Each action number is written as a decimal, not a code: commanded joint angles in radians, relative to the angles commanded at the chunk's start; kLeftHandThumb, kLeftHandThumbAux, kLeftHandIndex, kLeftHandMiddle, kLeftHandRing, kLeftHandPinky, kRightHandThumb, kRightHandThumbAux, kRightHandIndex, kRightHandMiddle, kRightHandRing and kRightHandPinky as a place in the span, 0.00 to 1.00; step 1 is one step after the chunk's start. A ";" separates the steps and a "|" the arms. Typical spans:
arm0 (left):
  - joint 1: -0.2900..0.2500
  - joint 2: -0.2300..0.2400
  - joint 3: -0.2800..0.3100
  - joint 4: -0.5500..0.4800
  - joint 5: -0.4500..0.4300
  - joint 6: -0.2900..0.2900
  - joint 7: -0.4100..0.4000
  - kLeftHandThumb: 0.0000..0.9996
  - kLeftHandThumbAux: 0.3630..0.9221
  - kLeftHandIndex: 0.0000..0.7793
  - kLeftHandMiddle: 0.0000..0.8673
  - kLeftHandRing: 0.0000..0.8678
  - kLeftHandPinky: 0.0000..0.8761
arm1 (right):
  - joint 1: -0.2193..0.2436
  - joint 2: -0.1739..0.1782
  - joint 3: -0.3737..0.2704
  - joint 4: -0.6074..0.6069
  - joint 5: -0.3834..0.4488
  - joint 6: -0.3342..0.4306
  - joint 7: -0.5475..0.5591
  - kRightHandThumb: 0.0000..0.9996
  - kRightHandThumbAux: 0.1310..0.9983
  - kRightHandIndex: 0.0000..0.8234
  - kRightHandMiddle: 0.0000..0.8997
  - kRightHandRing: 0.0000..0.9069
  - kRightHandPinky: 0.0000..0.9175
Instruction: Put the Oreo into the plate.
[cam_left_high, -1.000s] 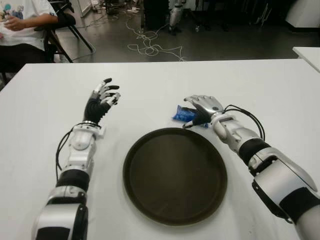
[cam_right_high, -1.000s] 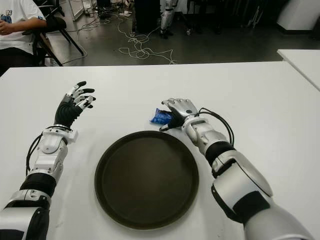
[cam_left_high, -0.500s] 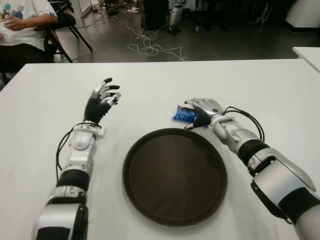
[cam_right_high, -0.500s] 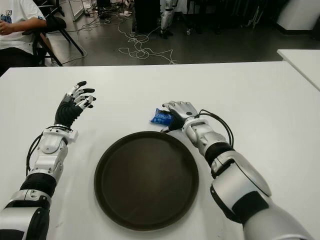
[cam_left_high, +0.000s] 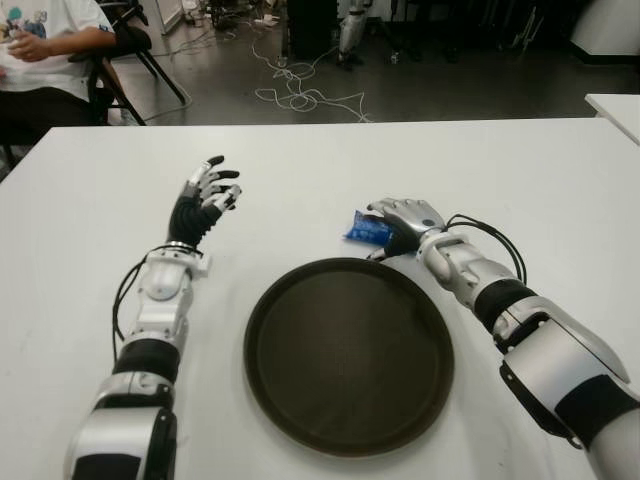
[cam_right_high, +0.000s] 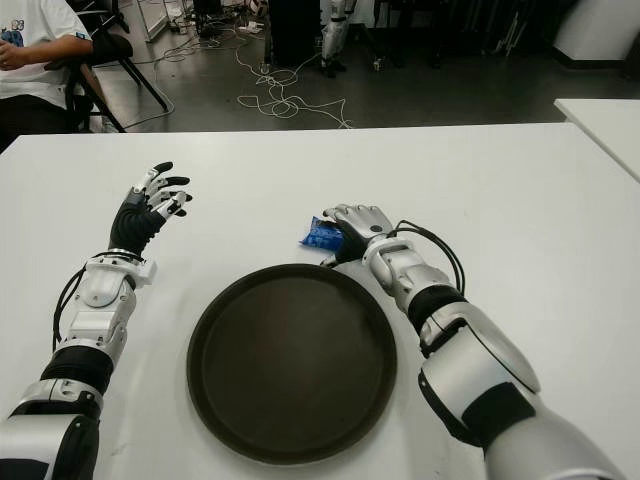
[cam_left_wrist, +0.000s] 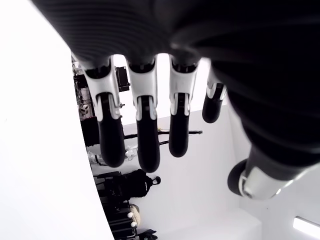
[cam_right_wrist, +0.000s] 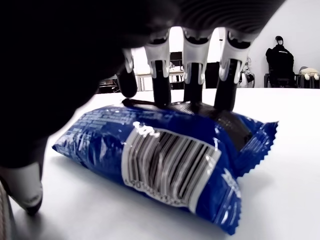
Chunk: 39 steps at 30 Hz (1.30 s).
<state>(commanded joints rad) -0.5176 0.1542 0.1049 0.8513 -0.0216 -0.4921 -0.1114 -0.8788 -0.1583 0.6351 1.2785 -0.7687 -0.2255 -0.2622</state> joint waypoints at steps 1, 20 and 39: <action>0.001 0.001 -0.001 -0.001 0.001 -0.003 0.000 0.28 0.43 0.19 0.31 0.37 0.46 | 0.001 0.000 -0.005 0.001 0.005 -0.003 -0.001 0.00 0.51 0.26 0.29 0.35 0.37; 0.005 0.000 0.001 -0.009 -0.006 0.010 -0.006 0.26 0.45 0.19 0.32 0.37 0.44 | 0.006 0.002 -0.045 0.021 0.029 -0.016 0.001 0.00 0.56 0.31 0.35 0.39 0.39; 0.008 0.002 -0.001 -0.006 0.001 -0.014 0.000 0.26 0.44 0.19 0.32 0.37 0.45 | 0.011 0.006 -0.082 0.032 0.062 -0.030 0.003 0.00 0.61 0.32 0.41 0.43 0.41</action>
<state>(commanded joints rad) -0.5099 0.1560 0.1040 0.8452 -0.0203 -0.5058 -0.1112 -0.8680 -0.1527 0.5532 1.3103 -0.7065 -0.2551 -0.2592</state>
